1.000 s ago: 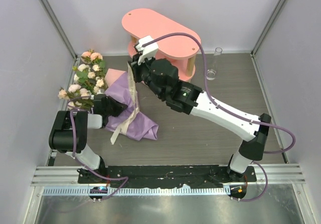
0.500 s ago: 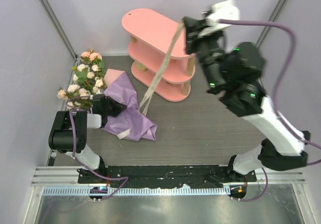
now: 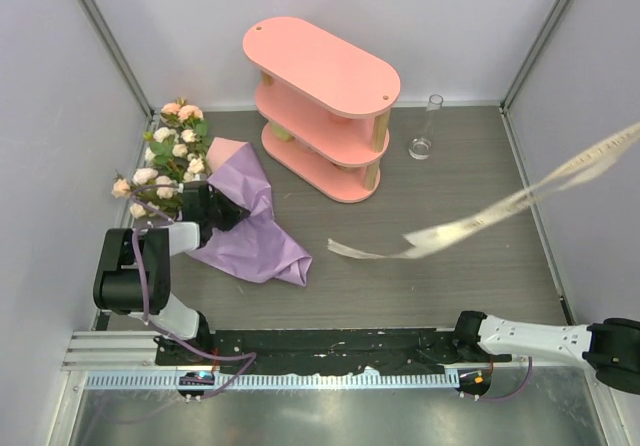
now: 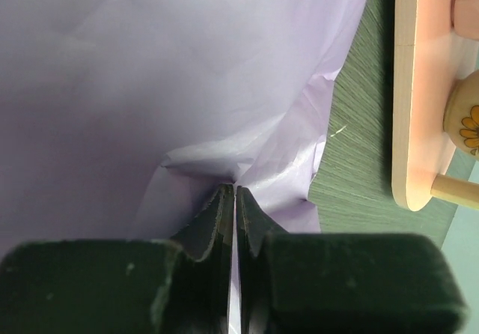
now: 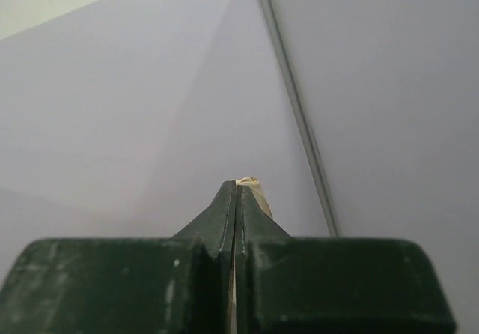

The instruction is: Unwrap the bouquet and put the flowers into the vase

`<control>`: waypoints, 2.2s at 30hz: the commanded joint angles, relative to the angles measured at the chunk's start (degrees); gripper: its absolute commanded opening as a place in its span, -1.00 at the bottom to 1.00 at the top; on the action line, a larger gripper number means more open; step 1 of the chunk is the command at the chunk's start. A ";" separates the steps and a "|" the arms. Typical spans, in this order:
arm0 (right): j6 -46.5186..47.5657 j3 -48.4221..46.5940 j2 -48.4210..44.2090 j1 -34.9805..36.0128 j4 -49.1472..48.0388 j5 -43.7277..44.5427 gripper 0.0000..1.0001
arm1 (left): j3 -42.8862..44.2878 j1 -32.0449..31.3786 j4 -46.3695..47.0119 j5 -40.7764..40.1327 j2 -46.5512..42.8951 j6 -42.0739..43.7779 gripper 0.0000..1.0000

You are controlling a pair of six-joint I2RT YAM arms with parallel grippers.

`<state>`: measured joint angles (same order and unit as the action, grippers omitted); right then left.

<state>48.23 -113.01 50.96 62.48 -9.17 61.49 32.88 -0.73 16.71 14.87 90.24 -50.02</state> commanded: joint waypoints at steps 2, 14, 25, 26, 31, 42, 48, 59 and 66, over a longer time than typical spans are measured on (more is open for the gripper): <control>5.48 -0.19 -1.12 0.10 2.22 5.13 -0.98 | 2.45 0.47 -5.72 -2.04 -3.66 2.38 -0.78; -36.32 42.94 1.76 0.11 11.02 -0.41 -0.99 | 5.52 0.47 -13.18 -0.46 -13.85 1.68 -0.19; -73.09 69.58 -5.42 -35.91 21.54 -6.21 -0.98 | 7.99 0.56 -18.64 6.13 -24.92 -0.51 0.05; -73.54 70.29 -7.00 -38.63 22.61 -6.12 -0.98 | 7.99 0.47 -18.73 7.09 -25.54 -1.04 0.08; -77.92 70.91 -7.90 -58.65 31.73 -6.64 -0.99 | 9.65 0.56 -22.94 8.94 -29.85 -0.96 0.14; -82.34 73.91 -4.55 -66.78 35.36 -25.85 0.38 | 21.70 0.47 -49.90 -0.36 -47.76 8.71 0.82; -80.75 67.41 -9.11 -57.17 40.62 -36.28 0.55 | 12.22 0.47 -56.35 -10.65 -56.47 6.34 0.67; -88.74 76.25 -13.16 -26.55 43.54 -41.98 0.54 | -3.89 -1.81 -29.21 7.64 -52.90 -6.49 0.38; -86.11 84.97 -16.07 -13.81 33.71 -56.13 0.43 | 3.85 -14.46 -24.46 1.45 -46.66 -8.58 0.49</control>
<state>-38.11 -30.11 36.69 42.74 32.91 13.93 31.92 -10.76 -19.77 15.77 39.59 -54.15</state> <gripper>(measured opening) 0.745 0.742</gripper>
